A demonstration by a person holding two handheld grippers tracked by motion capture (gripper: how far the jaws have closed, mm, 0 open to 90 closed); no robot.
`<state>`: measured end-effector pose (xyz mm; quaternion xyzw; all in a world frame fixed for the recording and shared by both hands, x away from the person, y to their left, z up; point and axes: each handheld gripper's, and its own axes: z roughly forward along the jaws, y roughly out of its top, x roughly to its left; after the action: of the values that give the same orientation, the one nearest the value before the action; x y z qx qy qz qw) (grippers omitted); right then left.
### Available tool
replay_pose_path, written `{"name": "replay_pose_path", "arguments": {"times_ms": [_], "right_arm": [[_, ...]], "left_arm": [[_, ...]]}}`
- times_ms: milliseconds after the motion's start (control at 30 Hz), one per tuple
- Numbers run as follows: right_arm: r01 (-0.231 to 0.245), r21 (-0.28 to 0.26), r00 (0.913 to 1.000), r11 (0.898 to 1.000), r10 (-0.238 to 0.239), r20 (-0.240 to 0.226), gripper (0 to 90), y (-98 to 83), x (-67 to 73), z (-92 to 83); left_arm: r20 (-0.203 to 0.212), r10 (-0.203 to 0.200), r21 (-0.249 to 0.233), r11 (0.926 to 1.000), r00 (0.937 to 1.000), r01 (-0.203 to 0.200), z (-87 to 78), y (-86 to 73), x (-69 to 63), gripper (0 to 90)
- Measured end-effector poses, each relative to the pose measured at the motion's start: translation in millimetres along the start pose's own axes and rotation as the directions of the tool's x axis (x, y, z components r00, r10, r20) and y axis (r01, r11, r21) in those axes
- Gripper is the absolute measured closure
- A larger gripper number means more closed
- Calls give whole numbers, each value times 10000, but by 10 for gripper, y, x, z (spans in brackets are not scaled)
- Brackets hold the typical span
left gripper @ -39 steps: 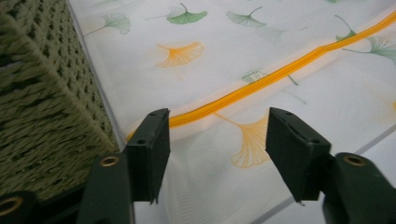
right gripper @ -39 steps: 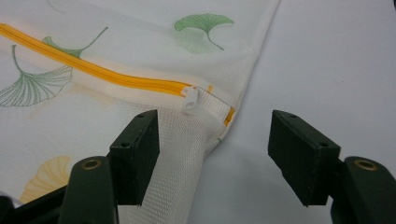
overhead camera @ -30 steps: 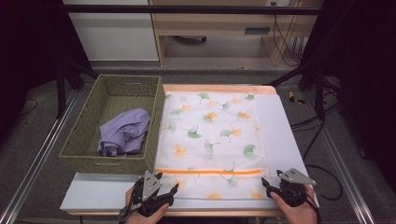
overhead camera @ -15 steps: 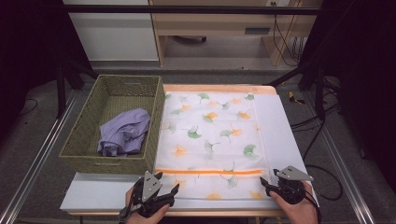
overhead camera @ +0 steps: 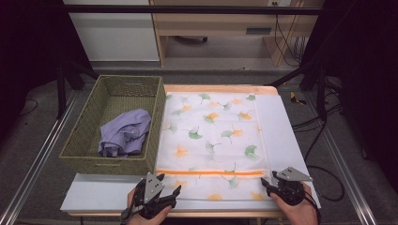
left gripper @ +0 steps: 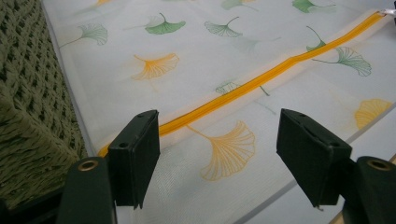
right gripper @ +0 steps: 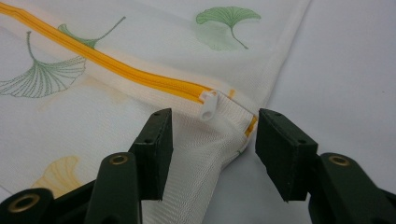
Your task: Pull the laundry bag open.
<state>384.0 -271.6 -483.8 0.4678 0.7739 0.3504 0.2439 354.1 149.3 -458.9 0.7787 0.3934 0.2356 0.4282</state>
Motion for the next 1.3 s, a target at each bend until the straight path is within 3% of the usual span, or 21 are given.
{"name": "replay_pose_path", "arguments": {"times_ms": [733, 833, 1200, 1300], "right_arm": [[-119, -1, 9998, 9999, 119, 129, 582, -52, 3, 6], [-223, 14, 9997, 9998, 223, 133, 647, -49, 18, 5], [-129, -100, 9997, 9999, 131, 216, 740, -73, 47, -15], [-101, -131, 9999, 9999, 101, 35, 839, -71, 44, -15]], "left_arm": [[-22, -27, -86, 10000, 10000, 27, -23, 6, 11, 307], [-48, -45, -95, 9999, 10000, 45, -24, 8, 18, 307], [-50, -74, -146, 9999, 10000, 73, -40, 12, 24, 309], [-63, -80, -155, 9998, 9999, 79, -42, 14, 30, 309]]}}
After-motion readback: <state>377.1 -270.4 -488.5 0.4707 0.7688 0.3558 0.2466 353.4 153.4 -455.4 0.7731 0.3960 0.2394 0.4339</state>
